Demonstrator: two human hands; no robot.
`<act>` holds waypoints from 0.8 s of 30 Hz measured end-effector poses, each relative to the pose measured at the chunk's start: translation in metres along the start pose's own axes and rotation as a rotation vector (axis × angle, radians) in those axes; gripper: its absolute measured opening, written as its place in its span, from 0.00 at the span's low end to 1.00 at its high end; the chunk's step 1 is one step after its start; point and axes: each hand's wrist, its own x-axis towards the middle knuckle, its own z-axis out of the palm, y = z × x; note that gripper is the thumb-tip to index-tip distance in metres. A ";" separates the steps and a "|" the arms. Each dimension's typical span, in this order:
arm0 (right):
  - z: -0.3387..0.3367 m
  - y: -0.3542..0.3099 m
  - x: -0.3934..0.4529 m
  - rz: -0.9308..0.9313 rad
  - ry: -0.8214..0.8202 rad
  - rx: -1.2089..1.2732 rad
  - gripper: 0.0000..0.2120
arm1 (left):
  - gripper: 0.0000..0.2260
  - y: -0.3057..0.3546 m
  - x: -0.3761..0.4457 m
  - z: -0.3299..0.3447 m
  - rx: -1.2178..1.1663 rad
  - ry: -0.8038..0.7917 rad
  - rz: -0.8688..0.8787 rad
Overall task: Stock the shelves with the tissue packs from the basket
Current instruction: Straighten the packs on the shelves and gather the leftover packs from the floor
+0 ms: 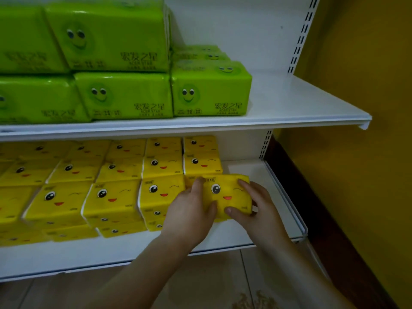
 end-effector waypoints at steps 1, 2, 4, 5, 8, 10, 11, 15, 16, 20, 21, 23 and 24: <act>0.008 0.000 0.008 0.007 0.001 0.011 0.33 | 0.20 -0.006 0.003 -0.003 0.067 -0.022 0.012; 0.015 0.001 0.014 0.011 -0.009 0.014 0.33 | 0.19 -0.013 0.006 -0.004 0.154 -0.042 0.032; 0.028 0.004 0.025 -0.002 -0.043 -0.034 0.33 | 0.21 -0.027 0.008 -0.005 0.326 -0.091 0.052; 0.035 0.005 0.027 -0.014 -0.056 -0.090 0.33 | 0.21 -0.033 0.008 -0.005 0.389 -0.126 0.054; 0.049 0.006 0.029 -0.015 -0.009 -0.249 0.30 | 0.20 -0.045 0.007 -0.001 0.477 -0.203 0.069; 0.053 0.007 0.029 0.016 0.014 -0.347 0.27 | 0.20 -0.048 0.008 0.000 0.479 -0.200 0.083; 0.053 0.009 0.029 0.031 0.007 -0.391 0.27 | 0.20 -0.049 0.009 0.000 0.460 -0.191 0.089; 0.039 0.011 0.026 0.021 -0.029 -0.375 0.28 | 0.17 -0.041 0.016 0.003 0.323 -0.096 0.154; 0.032 0.010 0.023 0.011 -0.021 -0.363 0.29 | 0.16 -0.036 0.017 0.005 0.267 -0.066 0.198; -0.007 0.002 -0.010 0.059 0.086 -0.339 0.25 | 0.14 -0.003 0.008 0.021 0.020 -0.054 0.344; -0.020 0.003 -0.024 0.103 0.099 -0.350 0.23 | 0.13 0.008 0.002 0.028 -0.045 -0.094 0.360; -0.052 0.004 -0.058 0.200 0.111 -0.400 0.19 | 0.10 0.034 -0.012 0.043 -0.133 -0.230 0.424; -0.069 0.004 -0.077 0.262 0.107 -0.424 0.17 | 0.08 0.046 -0.021 0.053 -0.154 -0.317 0.474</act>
